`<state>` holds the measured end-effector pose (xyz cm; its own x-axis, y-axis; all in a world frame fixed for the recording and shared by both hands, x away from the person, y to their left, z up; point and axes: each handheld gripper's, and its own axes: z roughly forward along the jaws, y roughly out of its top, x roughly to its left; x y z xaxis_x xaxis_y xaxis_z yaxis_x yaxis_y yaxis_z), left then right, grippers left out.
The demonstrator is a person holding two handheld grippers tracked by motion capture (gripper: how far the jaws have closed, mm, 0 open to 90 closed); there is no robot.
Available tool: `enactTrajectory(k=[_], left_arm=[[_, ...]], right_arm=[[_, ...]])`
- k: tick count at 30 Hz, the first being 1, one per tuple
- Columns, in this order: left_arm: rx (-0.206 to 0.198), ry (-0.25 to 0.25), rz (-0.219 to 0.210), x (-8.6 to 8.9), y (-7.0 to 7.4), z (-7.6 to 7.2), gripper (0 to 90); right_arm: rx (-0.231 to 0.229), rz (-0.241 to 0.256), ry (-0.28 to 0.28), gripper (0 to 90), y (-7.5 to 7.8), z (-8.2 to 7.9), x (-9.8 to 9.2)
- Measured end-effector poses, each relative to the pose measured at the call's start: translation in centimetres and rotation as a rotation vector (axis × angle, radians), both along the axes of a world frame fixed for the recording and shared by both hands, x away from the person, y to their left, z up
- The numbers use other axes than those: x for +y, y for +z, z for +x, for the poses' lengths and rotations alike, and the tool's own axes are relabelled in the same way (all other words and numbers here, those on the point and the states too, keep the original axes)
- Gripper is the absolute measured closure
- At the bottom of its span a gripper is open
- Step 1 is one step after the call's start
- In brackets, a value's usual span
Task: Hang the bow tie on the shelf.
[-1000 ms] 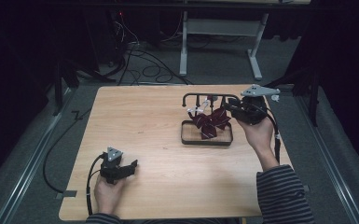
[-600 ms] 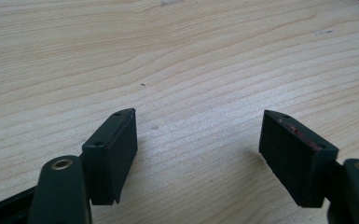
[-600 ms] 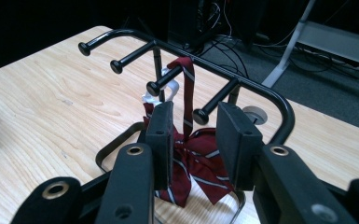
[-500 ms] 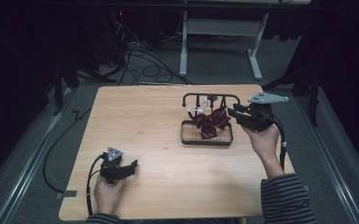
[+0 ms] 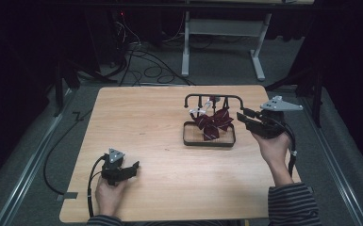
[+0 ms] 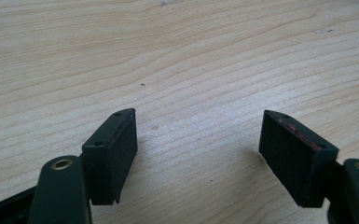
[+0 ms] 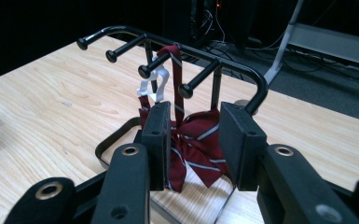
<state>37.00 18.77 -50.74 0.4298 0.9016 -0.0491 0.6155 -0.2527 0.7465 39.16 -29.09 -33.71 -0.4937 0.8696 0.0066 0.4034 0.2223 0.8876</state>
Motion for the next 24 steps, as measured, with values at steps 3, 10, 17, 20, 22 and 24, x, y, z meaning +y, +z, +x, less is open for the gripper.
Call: enactTrajectory(k=[3, 10, 17, 20, 22, 24], left_arm=[[0.000, 0.000, 0.000, 0.0, 0.0, 0.0, 28.4], [-0.002, 0.001, 0.001, 0.0, 0.0, 0.0, 28.4], [-0.002, 0.001, 0.003, 0.0, 0.0, 0.0, 28.4], [-0.003, 0.001, 0.002, 0.0, 0.0, 0.0, 28.4], [-0.003, 0.001, 0.002, 0.0, 0.0, 0.0, 28.4], [-0.003, 0.001, 0.003, -0.1, 0.0, 0.0, 28.4]], right_arm=[[-0.001, -0.003, -0.003, 65.8, -0.1, -0.4, -0.4], [-0.006, 0.005, -0.021, 64.7, -0.6, -1.3, -1.1], [0.017, 0.021, -0.034, 64.3, -1.7, -1.7, -1.6], [0.018, 0.024, -0.032, 64.1, -2.1, -1.9, -1.7], [0.021, 0.032, -0.034, 64.0, -2.4, -2.1, -1.8], [0.025, 0.034, -0.039, 64.0, -2.7, -2.4, -1.9]])
